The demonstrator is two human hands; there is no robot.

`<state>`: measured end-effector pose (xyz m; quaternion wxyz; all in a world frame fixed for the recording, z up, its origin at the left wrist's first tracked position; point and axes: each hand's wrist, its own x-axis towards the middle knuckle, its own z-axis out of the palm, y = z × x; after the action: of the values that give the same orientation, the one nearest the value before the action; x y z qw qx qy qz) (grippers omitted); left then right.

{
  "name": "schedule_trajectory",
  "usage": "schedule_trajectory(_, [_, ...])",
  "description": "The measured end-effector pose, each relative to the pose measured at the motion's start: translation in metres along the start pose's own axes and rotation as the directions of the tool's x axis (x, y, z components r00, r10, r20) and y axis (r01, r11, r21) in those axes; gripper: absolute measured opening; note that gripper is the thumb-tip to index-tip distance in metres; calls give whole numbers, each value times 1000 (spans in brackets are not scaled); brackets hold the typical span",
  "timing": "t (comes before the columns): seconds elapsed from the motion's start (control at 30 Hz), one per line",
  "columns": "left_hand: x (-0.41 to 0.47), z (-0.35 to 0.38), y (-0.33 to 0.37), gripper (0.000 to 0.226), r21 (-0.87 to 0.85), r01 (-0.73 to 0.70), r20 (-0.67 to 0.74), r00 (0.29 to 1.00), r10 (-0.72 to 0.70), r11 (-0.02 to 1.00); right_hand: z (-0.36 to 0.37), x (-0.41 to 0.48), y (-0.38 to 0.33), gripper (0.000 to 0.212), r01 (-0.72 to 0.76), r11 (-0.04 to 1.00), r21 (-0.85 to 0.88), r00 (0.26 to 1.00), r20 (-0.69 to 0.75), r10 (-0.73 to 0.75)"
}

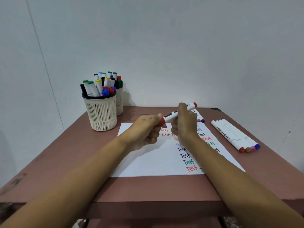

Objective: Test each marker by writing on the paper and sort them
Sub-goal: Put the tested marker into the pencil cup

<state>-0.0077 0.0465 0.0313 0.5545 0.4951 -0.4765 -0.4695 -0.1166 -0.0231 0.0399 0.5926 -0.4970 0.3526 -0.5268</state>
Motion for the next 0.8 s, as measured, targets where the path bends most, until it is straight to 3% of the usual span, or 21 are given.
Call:
schedule_trajectory(0.1, [1, -4, -2, 31, -9, 23, -4, 1000, -23, 1000, 0, 0, 3, 33, 11, 998, -66, 1000, 28, -9])
schedule_trajectory(0.23, [6, -10, 1, 16, -179, -31, -179, 984, -2, 983, -3, 9, 2, 38, -17, 992, -122, 996, 80, 26])
schedule_trajectory(0.33, [5, -13, 3, 12, -243, -52, -230, 973, -6, 969, -9, 12, 1, 35, -75, 987, -141, 987, 133, 94])
schedule_trajectory(0.47, [2, -19, 11, 9, -19, -162, -393, 909, 141, 987, -17, 20, -1, 32, -86, 996, -12, 995, 50, 87])
schedule_trajectory(0.53, [1, -25, 15, 6, 103, -241, -453, 852, 262, 965, -20, 25, 6, 37, 27, 980, -196, 999, -20, -31])
schedule_trajectory(0.6, [1, -31, 20, 4, 198, -288, -469, 811, 349, 937, -21, 26, 17, 32, 204, 852, -482, 977, 43, -209])
schedule_trajectory(0.67, [1, -36, 24, 9, 383, -283, -457, 769, 447, 879, -22, 26, 31, 30, 339, 628, -701, 940, 223, -258])
schedule_trajectory(0.73, [1, -39, 33, 16, 528, -273, -436, 725, 533, 804, -22, 30, 41, 46, 419, 384, -823, 908, 382, -173])
schedule_trajectory(0.8, [-1, -43, 49, 21, 627, -260, -420, 681, 599, 735, -22, 33, 47, 53, 456, 204, -866, 889, 452, -69])
